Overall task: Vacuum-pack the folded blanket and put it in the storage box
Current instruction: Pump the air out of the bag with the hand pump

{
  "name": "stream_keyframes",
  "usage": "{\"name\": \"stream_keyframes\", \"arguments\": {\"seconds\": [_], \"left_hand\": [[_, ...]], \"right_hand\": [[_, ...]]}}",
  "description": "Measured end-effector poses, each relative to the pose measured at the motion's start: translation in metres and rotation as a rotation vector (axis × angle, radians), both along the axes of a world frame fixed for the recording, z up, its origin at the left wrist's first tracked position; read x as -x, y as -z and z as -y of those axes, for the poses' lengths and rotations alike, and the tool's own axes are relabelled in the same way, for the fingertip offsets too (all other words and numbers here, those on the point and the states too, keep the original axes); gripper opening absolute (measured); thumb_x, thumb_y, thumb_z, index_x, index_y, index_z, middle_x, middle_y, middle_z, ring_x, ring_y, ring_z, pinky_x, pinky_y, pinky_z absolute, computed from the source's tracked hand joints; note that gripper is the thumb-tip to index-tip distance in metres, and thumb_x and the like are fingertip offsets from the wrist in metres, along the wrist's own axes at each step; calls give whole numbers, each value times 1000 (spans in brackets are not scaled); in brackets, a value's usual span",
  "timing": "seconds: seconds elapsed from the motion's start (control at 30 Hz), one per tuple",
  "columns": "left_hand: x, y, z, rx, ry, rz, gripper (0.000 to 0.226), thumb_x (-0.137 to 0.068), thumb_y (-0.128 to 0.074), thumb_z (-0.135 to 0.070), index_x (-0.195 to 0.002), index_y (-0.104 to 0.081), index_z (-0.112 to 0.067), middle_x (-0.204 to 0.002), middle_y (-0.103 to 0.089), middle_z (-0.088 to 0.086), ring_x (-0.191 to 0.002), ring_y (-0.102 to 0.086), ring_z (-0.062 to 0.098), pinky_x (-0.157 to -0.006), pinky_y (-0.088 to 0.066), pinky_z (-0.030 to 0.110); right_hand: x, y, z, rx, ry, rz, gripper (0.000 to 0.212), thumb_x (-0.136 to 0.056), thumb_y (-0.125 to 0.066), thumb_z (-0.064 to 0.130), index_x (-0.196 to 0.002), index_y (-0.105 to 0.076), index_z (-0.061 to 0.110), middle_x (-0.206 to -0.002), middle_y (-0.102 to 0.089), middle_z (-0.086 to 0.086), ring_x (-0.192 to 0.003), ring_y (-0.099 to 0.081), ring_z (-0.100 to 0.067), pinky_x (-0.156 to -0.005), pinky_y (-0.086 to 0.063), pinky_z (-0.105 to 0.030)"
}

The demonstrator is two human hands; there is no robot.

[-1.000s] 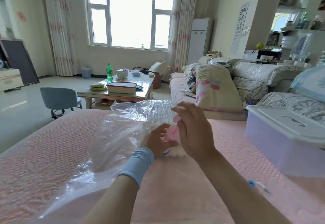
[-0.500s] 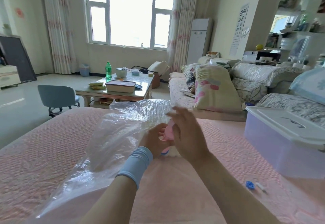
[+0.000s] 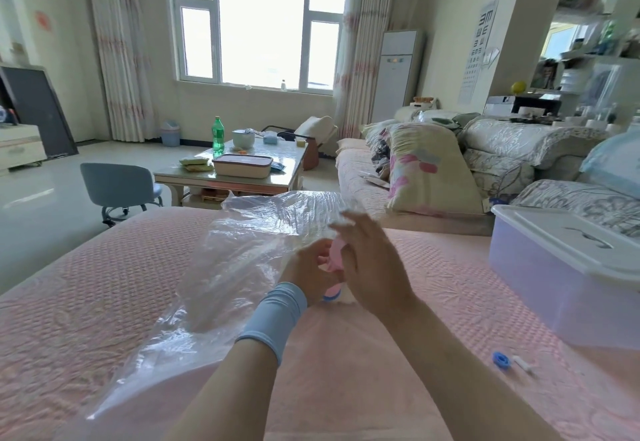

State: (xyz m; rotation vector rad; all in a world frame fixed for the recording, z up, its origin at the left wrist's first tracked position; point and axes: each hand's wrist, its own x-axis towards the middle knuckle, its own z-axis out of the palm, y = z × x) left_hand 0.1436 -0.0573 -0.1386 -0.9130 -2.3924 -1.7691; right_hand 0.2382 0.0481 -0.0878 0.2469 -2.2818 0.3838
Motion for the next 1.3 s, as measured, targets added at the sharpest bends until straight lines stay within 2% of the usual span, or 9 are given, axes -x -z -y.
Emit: {"name": "stream_keyframes", "arguments": {"seconds": [0.1,0.23,0.33,0.57,0.73,0.87,1.07,1.2,1.3], "left_hand": [[1,-2,3,1,-1,-2,35,-71,-76,-13,-102,-66,-26,-91,-70,-9,-85,-66,3,-64,-47,7],[6,-3,4,-37,-6,39,42,-64,-87,-23,-99,-67,-29,-94,-71,-11,-80,-61,-10,-63,-44,6],[4,0,1,-6,-12,28,41,-62,-88,-27,-96,-66,-33,-94,-71,-13,-83,-61,-9,-66,-45,9],[-2,-4,5,15,2,-14,37,-72,-73,-12,-100,-61,-33,-86,-66,-18,-81,-61,-7,-61,-43,3],[5,-7,5,14,-58,-56,41,-60,-88,-35,-96,-69,-33,-103,-60,-13,-92,-62,3,-79,-49,19],[2,-7,2,50,-42,-66,44,-56,-87,-38,-97,-71,-33,-97,-61,-14,-84,-65,9,-76,-53,25],[-1,-14,13,40,-43,-48,23,-66,-77,-25,-86,-69,-34,-83,-66,-16,-70,-65,-5,-62,-47,8],[1,-17,21,-43,-50,80,28,-69,-81,-19,-92,-73,-32,-79,-74,-12,-76,-69,4,-66,-51,14],[4,-24,27,-49,-61,95,45,-70,-82,-19,-104,-66,-44,-96,-72,-11,-87,-69,10,-79,-57,28]], "right_hand": [[2,-1,-3,-49,34,176,36,-93,-49,9,-123,-69,17,-134,-58,-4,-122,-56,-26,-104,-44,-46],[-2,-44,0,-11,-70,-309,34,-96,-44,8,-122,-66,10,-133,-59,-9,-124,-55,-23,-108,-40,-26],[1,-51,2,45,-128,-556,36,-91,-47,-2,-120,-64,10,-132,-58,-11,-127,-52,-21,-107,-40,-30],[8,8,-3,-28,15,162,36,-91,-52,3,-121,-69,13,-135,-58,-5,-123,-56,-26,-101,-46,-41],[1,-44,0,23,-117,-319,36,-94,-46,5,-123,-66,11,-134,-59,-6,-126,-54,-20,-108,-40,-25],[2,-49,5,81,-168,-548,38,-93,-48,-3,-125,-64,11,-136,-56,-10,-130,-51,-25,-108,-41,-35],[15,12,-1,52,-79,104,52,-93,-50,-2,-141,-56,15,-158,-37,0,-140,-42,-21,-110,-41,-44],[21,16,-12,143,-76,221,94,-75,-50,19,-157,-12,44,-167,-7,10,-151,-19,-15,-106,-47,-44],[24,32,-15,248,-53,248,110,-75,-63,29,-159,8,32,-163,-18,-2,-140,-41,-21,-104,-49,-39]]}}
